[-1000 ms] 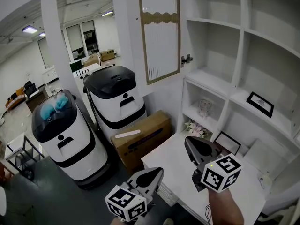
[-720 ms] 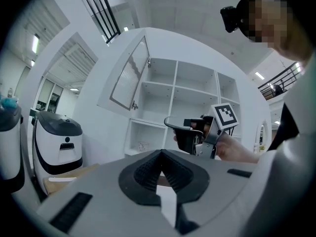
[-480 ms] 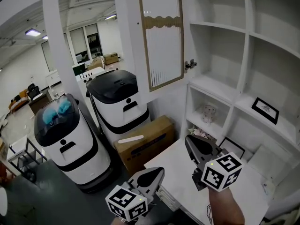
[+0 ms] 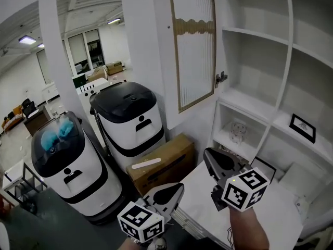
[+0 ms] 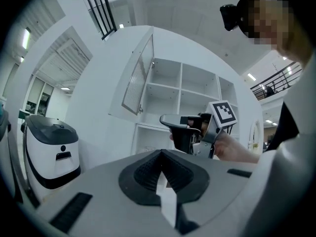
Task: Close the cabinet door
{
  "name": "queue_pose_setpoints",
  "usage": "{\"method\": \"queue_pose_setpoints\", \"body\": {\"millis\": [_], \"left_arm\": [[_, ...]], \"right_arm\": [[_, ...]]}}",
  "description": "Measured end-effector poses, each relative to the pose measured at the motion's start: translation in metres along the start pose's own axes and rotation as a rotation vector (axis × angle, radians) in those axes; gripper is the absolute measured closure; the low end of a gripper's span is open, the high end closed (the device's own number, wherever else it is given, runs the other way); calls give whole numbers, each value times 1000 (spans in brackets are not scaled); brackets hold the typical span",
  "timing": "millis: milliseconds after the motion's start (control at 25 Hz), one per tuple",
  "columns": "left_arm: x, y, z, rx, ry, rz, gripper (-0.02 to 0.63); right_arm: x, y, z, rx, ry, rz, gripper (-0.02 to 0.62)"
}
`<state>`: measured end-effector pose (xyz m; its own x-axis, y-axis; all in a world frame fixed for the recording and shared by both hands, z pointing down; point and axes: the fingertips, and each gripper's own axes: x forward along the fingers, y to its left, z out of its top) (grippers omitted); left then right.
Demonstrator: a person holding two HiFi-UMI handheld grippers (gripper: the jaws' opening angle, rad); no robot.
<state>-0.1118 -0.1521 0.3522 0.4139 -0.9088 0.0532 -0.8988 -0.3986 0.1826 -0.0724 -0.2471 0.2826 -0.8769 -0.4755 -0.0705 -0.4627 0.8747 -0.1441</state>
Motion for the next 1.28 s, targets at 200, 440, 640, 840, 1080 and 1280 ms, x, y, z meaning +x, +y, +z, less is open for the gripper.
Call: {"method": "queue_pose_setpoints", "body": {"millis": [200, 440, 640, 840, 1080, 1280], "left_arm": [[5, 40, 13, 3, 5, -66, 604], [10, 77, 16, -6, 1, -123, 604], [10, 99, 20, 15, 19, -172, 604], [7, 119, 24, 28, 26, -203, 604], [2, 130, 23, 14, 14, -253, 604], [1, 139, 21, 9, 21, -286, 604]], "right_arm": [[41, 1, 3, -13, -9, -52, 591], [85, 7, -7, -36, 5, -93, 589], [112, 11, -3, -60, -26, -137, 588], [132, 15, -1, -87, -43, -187, 551], [149, 15, 2, -124, -43, -290, 476], [159, 7, 0, -211, -23, -419, 449]]}}
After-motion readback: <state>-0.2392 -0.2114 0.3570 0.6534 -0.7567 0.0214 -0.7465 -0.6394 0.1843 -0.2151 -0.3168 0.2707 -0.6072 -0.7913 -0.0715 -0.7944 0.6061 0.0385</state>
